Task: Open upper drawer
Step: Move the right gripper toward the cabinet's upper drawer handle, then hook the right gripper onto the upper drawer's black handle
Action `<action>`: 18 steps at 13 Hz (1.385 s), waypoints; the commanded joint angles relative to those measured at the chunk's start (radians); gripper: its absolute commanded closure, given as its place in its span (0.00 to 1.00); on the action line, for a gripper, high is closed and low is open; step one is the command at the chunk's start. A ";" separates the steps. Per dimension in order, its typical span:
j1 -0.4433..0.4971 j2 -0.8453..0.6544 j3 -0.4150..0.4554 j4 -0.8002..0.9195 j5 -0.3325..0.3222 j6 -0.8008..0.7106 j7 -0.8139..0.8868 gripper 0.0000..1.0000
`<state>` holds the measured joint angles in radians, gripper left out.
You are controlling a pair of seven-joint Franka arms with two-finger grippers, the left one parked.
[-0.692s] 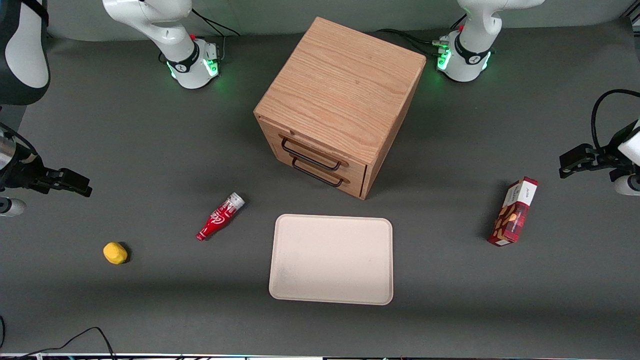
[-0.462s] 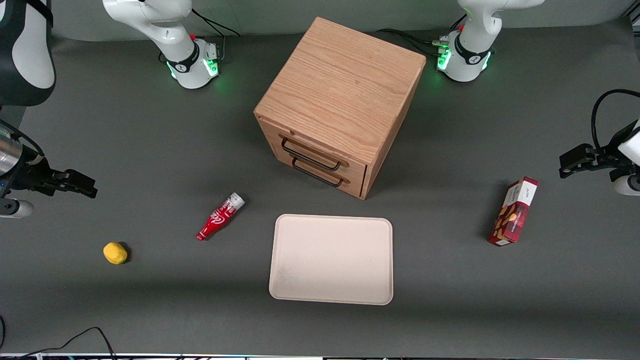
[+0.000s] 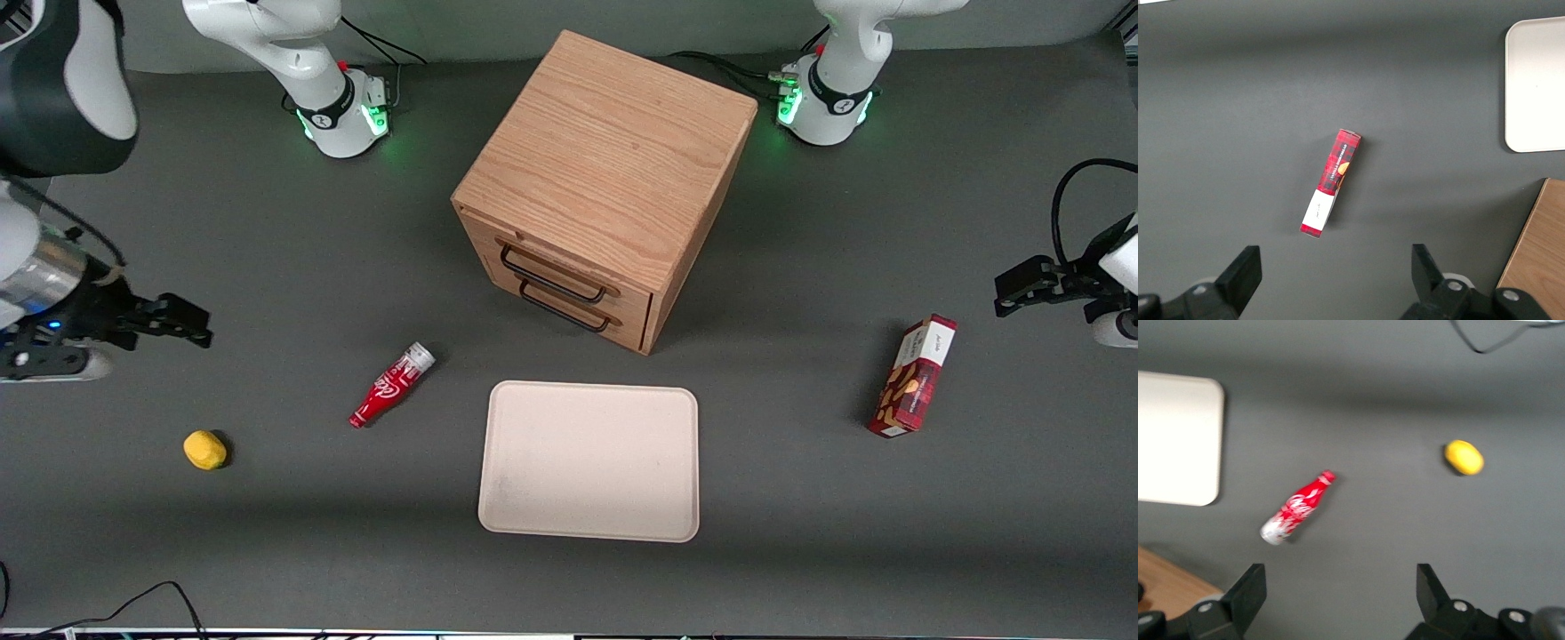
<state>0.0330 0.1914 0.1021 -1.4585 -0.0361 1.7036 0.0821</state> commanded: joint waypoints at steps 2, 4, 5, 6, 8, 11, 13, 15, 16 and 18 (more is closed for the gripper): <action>0.038 0.026 0.114 0.050 0.007 -0.030 0.010 0.00; 0.038 0.051 0.212 0.050 0.010 -0.030 -0.079 0.00; 0.039 0.068 0.256 0.061 0.010 -0.030 -0.119 0.00; 0.042 0.091 0.308 0.084 0.012 -0.030 -0.128 0.00; 0.042 0.144 0.402 0.104 0.010 -0.028 -0.131 0.00; 0.056 0.209 0.482 0.113 0.007 -0.013 -0.145 0.00; 0.090 0.249 0.484 0.115 0.007 0.022 -0.238 0.00; 0.116 0.290 0.484 0.113 0.008 0.040 -0.307 0.00; 0.119 0.305 0.487 0.113 0.010 0.048 -0.320 0.00; 0.113 0.348 0.527 0.106 0.013 0.074 -0.350 0.00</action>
<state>0.1446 0.4859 0.5975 -1.3881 -0.0341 1.7673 -0.2255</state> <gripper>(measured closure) 0.000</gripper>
